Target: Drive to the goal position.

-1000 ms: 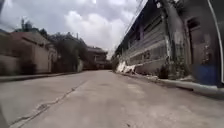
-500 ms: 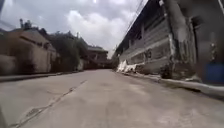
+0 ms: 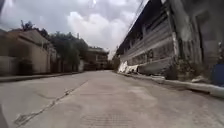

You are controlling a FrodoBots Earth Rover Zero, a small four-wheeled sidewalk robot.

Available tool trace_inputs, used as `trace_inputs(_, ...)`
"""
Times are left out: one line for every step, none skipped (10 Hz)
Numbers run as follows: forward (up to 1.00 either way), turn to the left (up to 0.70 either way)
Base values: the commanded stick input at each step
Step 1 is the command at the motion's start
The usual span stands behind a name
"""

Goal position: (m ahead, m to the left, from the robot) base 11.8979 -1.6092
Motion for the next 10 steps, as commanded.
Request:
trace_inputs(0.50,0.01)
trace_inputs(0.50,0.01)
trace_inputs(0.50,0.01)
trace_inputs(0.50,0.01)
trace_inputs(0.50,0.01)
trace_inputs(0.50,0.01)
trace_inputs(0.50,0.01)
trace_inputs(0.50,0.01)
trace_inputs(0.50,0.01)
trace_inputs(0.50,0.01)
